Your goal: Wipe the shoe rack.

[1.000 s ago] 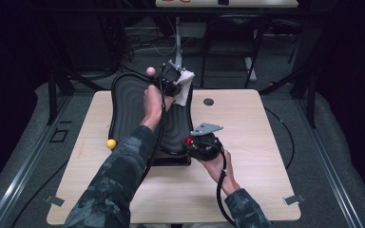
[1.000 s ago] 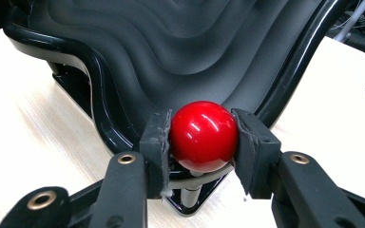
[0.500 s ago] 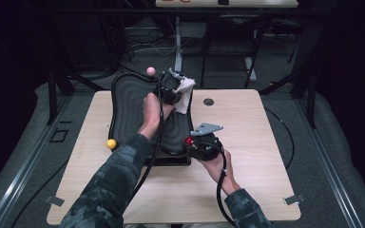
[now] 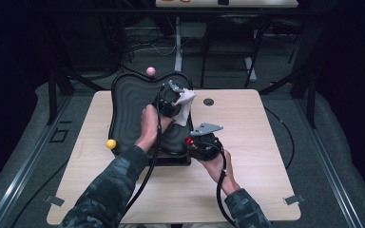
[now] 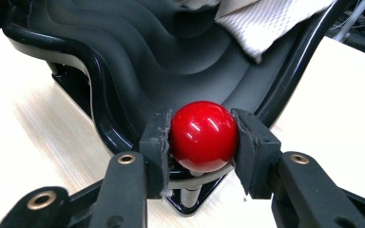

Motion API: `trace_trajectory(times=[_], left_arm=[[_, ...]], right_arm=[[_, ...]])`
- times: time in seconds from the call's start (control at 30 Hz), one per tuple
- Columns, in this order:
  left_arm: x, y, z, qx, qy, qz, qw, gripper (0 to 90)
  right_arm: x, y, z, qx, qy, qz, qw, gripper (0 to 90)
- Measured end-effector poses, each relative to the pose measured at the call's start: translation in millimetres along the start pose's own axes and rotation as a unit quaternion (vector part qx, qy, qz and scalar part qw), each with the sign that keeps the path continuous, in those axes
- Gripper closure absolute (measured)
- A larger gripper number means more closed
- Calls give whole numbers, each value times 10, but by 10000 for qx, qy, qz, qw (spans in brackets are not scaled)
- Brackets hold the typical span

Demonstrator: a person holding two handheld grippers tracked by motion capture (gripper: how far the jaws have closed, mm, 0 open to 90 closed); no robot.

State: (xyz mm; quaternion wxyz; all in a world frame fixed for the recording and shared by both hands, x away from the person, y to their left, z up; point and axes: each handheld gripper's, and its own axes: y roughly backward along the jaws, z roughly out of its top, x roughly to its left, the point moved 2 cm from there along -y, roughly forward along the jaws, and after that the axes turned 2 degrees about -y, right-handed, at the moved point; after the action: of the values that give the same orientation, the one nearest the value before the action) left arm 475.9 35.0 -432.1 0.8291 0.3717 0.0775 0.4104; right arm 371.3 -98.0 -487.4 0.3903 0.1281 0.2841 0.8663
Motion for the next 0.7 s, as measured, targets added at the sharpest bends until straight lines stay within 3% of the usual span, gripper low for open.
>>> trace_trajectory(times=[0.3,0.7], left_arm=[[-171,88,-274,-12,-147,-312,9994,849],[-342,153,-491,-21,-316,-529,9981,849]], right_arm=[[0,-1,0,-5,-5,3,10000,601],[5,-1,-1,-2,-14,-3,10000,601]])
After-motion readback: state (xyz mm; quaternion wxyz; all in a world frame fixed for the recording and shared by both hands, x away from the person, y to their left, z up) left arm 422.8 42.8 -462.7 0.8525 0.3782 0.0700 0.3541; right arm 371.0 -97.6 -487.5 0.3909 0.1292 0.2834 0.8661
